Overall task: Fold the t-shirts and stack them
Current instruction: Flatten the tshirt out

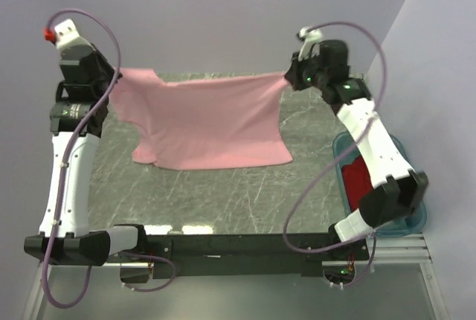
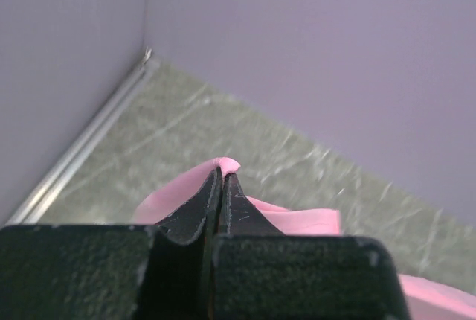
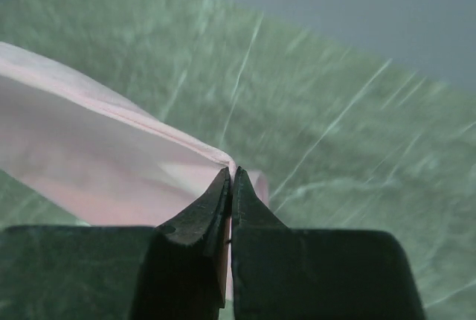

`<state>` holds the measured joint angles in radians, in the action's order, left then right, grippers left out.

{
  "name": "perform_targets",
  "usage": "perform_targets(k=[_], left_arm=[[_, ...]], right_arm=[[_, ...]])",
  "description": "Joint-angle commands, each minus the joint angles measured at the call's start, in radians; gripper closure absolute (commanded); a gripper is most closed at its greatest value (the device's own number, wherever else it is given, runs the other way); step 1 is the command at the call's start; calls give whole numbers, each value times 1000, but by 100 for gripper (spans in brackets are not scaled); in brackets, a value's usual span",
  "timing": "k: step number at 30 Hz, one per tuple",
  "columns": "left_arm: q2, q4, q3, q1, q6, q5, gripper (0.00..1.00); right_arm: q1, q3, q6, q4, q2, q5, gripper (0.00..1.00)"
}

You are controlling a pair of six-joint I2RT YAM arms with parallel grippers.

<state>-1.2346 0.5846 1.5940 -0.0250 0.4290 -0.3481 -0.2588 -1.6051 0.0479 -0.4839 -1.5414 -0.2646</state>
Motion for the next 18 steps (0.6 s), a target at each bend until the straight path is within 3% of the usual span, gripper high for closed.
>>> perform_targets(k=[1, 7, 14, 18], left_arm=[[52, -19, 159, 4, -39, -46, 99], [200, 12, 257, 4, -85, -63, 99], [426, -14, 268, 2, -121, -17, 99], [480, -28, 311, -7, -150, 6, 99]], right_arm=[[6, -101, 36, -30, 136, 74, 100], [4, -127, 63, -105, 346, 16, 100], [4, -75, 78, -191, 628, -76, 100], [4, -91, 87, -238, 710, -108, 100]])
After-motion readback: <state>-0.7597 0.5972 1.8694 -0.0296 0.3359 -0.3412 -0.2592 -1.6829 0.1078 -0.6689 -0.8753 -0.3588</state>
